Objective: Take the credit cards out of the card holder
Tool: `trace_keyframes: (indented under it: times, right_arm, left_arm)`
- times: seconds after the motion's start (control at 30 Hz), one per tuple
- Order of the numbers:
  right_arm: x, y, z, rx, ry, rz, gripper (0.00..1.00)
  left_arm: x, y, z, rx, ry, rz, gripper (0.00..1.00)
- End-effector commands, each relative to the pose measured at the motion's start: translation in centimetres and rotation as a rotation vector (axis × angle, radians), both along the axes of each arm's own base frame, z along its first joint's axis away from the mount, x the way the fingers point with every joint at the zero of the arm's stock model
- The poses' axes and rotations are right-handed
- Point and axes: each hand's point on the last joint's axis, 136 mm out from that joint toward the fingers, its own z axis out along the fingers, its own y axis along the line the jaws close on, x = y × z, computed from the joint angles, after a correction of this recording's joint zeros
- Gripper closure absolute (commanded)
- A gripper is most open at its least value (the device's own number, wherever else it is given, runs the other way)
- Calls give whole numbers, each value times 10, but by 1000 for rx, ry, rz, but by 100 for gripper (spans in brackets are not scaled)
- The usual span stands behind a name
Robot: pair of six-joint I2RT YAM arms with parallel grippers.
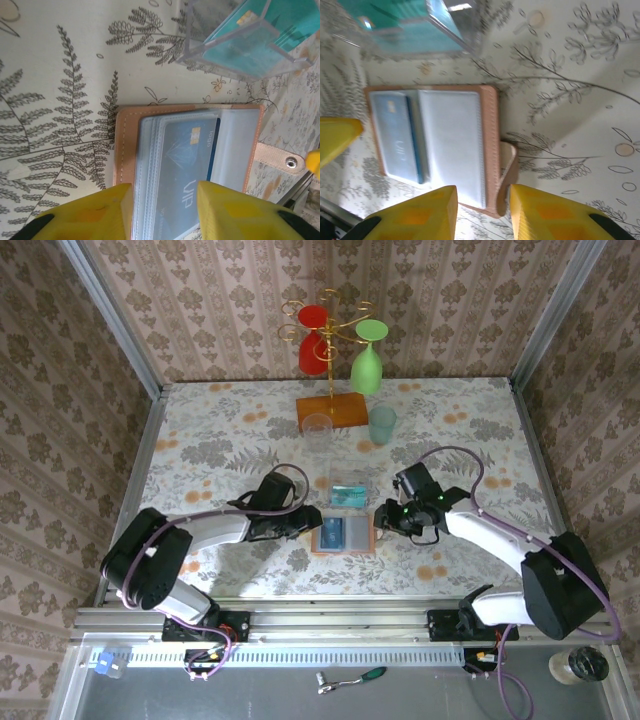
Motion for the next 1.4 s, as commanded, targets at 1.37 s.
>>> trace_keyframes:
  times: [1.37]
  right_arm:
    - [6,110,-45,93,81,151,73]
  left_arm:
    - [-16,6,-29,112,38,-44,84]
